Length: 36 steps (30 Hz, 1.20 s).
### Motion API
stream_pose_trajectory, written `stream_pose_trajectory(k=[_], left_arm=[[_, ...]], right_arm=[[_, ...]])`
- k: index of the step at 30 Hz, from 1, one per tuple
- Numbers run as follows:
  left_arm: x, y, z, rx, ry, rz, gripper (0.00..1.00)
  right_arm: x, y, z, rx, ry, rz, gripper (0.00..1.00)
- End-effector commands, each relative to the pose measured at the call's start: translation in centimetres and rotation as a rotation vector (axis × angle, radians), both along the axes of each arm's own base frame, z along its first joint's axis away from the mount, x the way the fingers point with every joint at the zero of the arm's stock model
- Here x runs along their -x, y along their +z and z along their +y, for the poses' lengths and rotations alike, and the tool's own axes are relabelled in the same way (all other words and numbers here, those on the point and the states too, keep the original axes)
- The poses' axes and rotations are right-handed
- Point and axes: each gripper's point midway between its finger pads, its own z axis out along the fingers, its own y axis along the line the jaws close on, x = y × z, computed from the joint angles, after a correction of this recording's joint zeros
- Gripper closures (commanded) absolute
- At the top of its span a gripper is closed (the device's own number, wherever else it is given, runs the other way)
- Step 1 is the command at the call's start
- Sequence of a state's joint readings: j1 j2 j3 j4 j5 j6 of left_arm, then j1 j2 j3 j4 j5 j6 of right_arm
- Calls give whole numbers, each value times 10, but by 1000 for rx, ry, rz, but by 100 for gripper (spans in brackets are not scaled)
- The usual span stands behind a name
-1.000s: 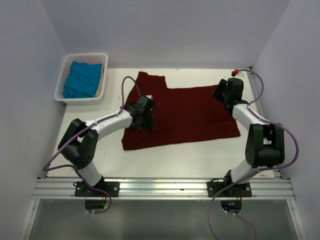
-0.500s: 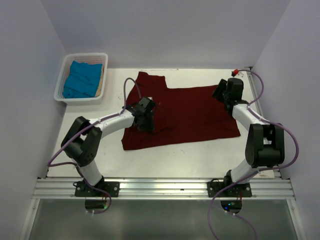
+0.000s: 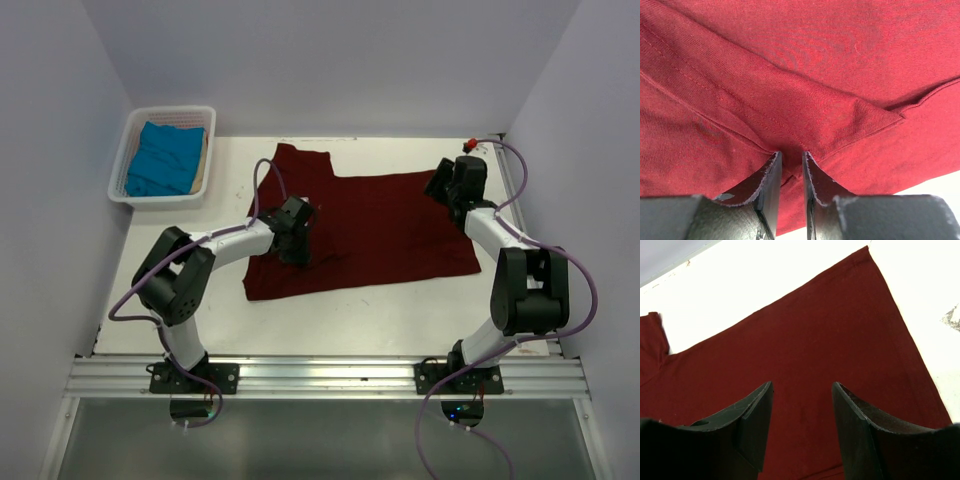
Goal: Fold and stack the t-shirts
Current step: Fold the tshirt
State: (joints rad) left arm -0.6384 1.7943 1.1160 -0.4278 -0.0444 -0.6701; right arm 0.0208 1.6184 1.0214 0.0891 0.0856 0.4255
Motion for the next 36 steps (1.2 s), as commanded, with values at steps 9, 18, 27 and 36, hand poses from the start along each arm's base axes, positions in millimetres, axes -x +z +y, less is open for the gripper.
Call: stream_pose_trajectory(k=[9,18,27,36], left_arm=[[-13,20,-17,63,-23,-62,88],[-4,19,-17,57,-35,-30,73],[0,13,-18,48,-56,-19,70],[8,-5,-22,54,-88,31,99]], right_arm=[[-4,5,4,3,16,-20,46],[-3,4,3,7,13,-16,46],[-3,3,3,1,11,-17,46],[-2,2,2,5,6,-12,46]])
